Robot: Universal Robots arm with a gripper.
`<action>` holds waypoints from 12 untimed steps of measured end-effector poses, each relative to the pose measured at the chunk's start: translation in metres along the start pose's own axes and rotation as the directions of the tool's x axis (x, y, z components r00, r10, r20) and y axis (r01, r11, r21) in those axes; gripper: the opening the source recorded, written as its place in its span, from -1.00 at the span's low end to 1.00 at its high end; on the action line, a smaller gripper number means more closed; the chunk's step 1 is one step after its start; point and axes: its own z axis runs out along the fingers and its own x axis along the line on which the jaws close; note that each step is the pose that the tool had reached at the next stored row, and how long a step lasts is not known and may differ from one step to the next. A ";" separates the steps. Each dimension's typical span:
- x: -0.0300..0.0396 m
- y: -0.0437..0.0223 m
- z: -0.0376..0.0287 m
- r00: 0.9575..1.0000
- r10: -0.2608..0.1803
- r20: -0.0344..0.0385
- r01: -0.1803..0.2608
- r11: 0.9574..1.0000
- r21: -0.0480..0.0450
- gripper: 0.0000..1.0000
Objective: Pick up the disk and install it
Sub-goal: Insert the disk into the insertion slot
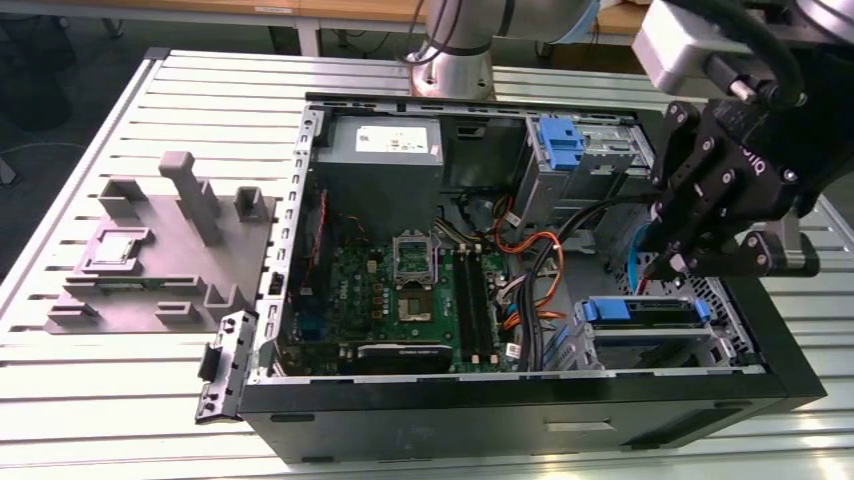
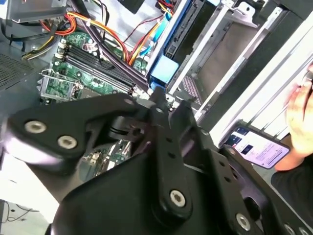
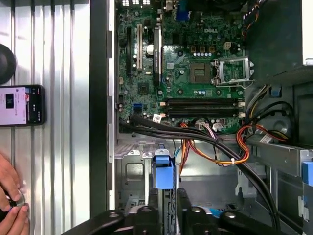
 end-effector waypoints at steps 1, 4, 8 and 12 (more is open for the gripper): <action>0.0000 -0.0001 0.0019 1.000 0.000 0.000 0.000 1.000 0.000 -0.40; 0.0002 -0.0002 0.0070 1.000 0.000 0.000 0.000 1.000 0.003 -0.63; 0.0003 -0.0003 0.0141 1.000 0.000 -0.001 0.000 1.000 0.005 -0.80; 0.0005 -0.0005 0.0214 1.000 0.000 -0.001 0.000 1.000 0.007 -0.80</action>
